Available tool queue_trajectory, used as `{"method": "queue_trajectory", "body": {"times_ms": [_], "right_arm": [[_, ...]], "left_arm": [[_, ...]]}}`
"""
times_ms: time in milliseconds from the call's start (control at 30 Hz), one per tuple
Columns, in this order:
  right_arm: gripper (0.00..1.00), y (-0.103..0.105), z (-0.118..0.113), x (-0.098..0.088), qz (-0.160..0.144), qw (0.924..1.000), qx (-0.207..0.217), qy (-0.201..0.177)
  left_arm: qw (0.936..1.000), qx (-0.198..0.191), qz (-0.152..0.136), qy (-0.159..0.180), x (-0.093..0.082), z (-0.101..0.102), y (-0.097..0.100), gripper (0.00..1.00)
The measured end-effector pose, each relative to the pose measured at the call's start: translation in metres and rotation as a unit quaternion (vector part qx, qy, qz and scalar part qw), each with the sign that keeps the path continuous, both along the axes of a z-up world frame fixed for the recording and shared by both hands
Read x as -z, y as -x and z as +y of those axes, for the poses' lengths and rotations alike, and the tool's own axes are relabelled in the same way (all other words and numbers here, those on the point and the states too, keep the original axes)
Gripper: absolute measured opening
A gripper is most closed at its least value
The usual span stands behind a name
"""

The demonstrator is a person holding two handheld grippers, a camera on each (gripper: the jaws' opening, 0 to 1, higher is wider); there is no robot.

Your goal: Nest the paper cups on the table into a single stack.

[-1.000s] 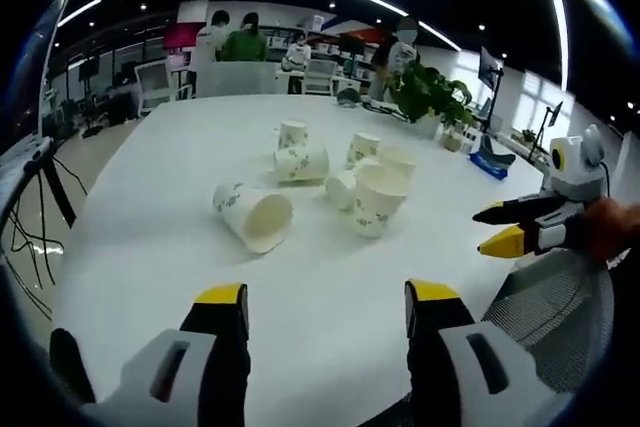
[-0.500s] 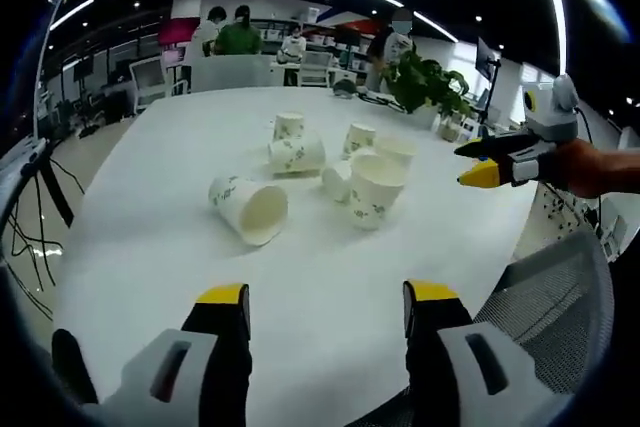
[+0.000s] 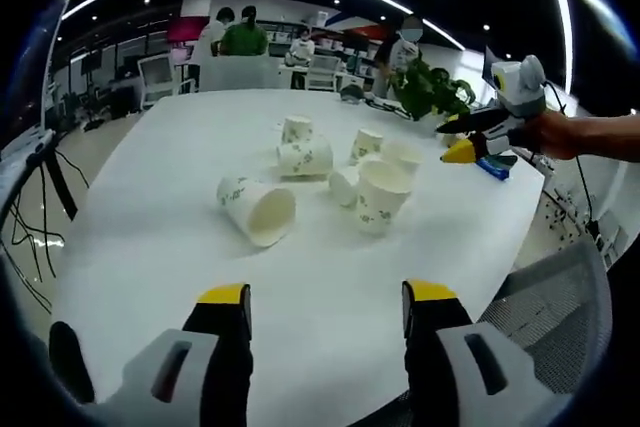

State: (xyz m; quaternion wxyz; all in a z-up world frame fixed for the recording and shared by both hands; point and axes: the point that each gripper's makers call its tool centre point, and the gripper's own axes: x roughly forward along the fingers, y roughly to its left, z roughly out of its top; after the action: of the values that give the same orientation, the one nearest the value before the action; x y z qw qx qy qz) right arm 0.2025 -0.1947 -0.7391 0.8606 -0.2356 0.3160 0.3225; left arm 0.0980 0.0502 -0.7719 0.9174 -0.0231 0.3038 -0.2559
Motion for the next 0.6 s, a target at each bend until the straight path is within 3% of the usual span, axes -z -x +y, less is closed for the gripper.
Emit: {"method": "queue_trajectory", "body": {"times_ms": [267, 600], "right_arm": [[0.54, -0.011, 0.007, 0.012, 0.019, 0.9975, -0.056, 0.038], [0.5, -0.014, 0.026, 0.028, 0.048, 0.9856, -0.135, 0.091]], "left_arm": [[1.0, 0.0, 0.003, 0.003, -0.001, -0.002, 0.001, 0.58], [1.0, -0.006, 0.007, 0.003, -0.001, 0.0, 0.001, 0.57]]}}
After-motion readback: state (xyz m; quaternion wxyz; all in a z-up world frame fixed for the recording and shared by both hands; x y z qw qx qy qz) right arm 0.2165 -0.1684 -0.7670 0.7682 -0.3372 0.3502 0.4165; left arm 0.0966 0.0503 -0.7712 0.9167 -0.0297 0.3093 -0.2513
